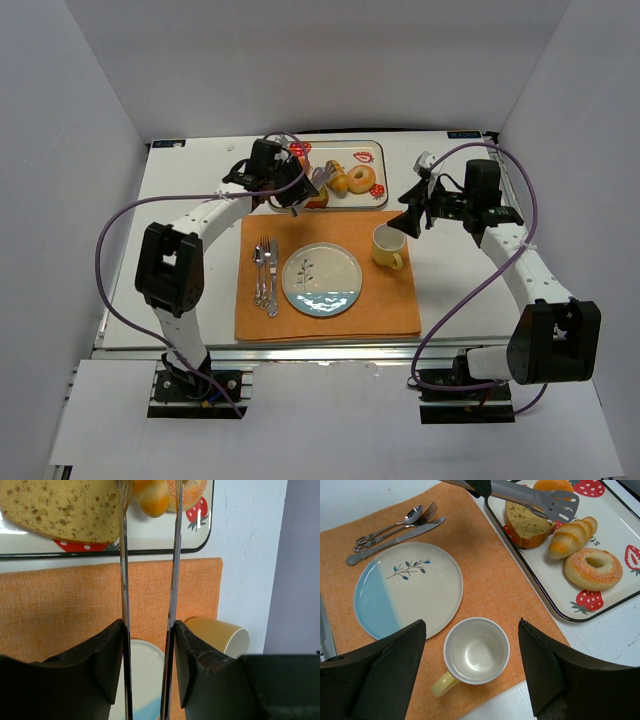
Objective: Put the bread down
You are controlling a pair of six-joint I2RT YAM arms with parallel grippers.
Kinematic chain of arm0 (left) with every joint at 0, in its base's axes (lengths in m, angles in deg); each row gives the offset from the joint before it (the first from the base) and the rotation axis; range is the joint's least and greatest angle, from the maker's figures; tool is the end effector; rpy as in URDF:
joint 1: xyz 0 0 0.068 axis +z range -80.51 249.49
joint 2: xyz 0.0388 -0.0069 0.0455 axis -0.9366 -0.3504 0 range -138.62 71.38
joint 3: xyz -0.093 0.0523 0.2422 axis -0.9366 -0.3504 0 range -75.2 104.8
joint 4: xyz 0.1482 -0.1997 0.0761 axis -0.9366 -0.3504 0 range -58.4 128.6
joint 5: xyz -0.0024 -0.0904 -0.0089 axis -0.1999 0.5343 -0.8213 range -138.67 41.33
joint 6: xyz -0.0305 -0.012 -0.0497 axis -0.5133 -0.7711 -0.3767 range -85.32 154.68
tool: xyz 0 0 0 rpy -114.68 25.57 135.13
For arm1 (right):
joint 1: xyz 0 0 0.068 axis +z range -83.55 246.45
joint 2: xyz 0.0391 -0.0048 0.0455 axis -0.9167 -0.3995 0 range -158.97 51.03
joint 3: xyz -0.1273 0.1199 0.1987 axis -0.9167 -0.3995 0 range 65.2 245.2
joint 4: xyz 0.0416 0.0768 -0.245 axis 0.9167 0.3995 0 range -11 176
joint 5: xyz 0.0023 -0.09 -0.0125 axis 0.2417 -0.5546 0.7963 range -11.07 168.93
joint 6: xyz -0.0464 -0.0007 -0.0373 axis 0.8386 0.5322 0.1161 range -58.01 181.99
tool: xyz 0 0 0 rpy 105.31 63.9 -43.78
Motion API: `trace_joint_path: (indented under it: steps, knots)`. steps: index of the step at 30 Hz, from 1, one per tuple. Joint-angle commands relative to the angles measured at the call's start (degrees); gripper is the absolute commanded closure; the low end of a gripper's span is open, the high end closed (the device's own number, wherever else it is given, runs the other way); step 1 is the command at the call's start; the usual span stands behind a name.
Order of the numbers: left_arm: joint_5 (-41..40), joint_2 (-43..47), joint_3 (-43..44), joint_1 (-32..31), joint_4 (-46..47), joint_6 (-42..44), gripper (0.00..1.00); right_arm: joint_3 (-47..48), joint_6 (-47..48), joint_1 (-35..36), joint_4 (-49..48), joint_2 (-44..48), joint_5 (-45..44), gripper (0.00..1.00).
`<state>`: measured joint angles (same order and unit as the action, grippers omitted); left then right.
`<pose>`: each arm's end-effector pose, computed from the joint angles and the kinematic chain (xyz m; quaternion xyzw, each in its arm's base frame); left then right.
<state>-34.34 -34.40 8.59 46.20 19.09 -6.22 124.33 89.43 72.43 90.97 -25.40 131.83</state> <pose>0.3860 -0.1779 0.2469 -0.0879 0.9018 -0.3129 0.2848 0.2927 0.0657 0.2978 -0.4377 0.6752 0.2933 0.5162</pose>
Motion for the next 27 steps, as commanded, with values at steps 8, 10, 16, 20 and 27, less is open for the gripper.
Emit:
trace_joint_path:
  steps: [8,10,16,20,27]
  knots:
    - [-1.67,-6.19,11.48,-0.09,-5.89,3.11,0.46,-0.60,0.07,-0.97,-1.33,1.54,1.50,0.21]
    - [-1.58,-6.46,12.45,-0.09,-6.51,3.46,0.46,-0.60,0.07,-1.06,-1.24,1.63,1.59,0.21]
    - [-1.67,-4.79,11.84,-0.09,-7.91,3.90,0.45,-0.60,-0.02,-1.49,-1.51,1.45,2.11,0.21]
    - [-1.58,-5.23,11.75,-0.09,-8.27,4.08,0.43,-0.69,-0.37,-1.41,-1.77,1.28,2.55,0.21]
    - [-0.44,-7.25,13.15,-0.09,-6.95,3.11,0.40,-1.13,-0.11,-1.41,-1.60,1.54,2.55,0.21]
